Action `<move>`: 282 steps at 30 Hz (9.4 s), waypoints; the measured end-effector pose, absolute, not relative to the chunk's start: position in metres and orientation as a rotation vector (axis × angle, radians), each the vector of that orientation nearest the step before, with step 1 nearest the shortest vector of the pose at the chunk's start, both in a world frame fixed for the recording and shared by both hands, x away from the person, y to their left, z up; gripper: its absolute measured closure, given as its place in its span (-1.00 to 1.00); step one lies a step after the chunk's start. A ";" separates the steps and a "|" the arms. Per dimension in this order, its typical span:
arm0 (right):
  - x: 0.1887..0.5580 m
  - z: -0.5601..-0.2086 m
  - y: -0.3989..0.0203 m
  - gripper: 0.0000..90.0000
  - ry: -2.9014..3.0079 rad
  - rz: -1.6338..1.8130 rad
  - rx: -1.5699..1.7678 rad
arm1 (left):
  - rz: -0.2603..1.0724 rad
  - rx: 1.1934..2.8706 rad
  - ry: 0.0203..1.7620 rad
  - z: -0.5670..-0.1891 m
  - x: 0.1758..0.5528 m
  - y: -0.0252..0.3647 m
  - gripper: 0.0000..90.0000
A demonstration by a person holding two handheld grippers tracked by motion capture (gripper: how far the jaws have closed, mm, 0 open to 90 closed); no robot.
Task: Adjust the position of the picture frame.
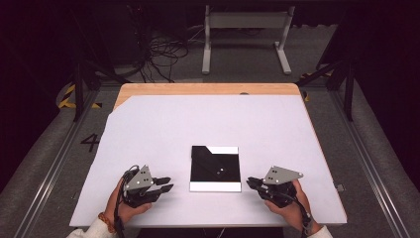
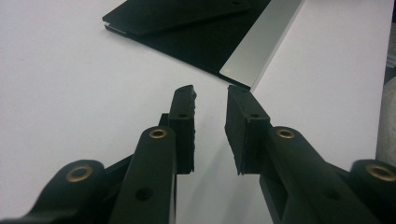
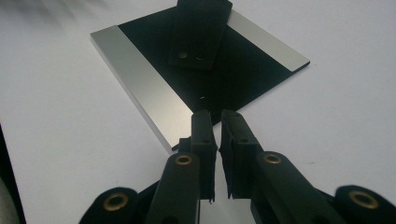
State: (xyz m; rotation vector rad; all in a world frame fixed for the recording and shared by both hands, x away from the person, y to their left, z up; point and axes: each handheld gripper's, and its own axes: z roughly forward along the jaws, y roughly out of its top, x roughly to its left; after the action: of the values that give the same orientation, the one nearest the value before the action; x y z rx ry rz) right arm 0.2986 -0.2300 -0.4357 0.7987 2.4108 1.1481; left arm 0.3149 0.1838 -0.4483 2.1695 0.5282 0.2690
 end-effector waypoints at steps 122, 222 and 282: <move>0.361 -0.457 -0.214 1.00 2.354 0.985 0.901 | 0.102 2.379 0.502 -0.456 0.385 0.143 1.00; 0.276 -0.458 -0.220 1.00 2.477 1.023 0.787 | 0.119 2.275 0.441 -0.453 0.346 0.128 0.99; 0.340 -0.459 -0.219 1.00 2.331 1.010 1.015 | 0.163 2.321 0.620 -0.458 0.415 0.139 1.00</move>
State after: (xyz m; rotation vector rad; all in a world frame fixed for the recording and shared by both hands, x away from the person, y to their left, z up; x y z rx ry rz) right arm 0.3396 -0.2185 -0.4593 1.0152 2.3314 1.0098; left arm 0.4149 0.1386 -0.4579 2.3207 0.6204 0.1633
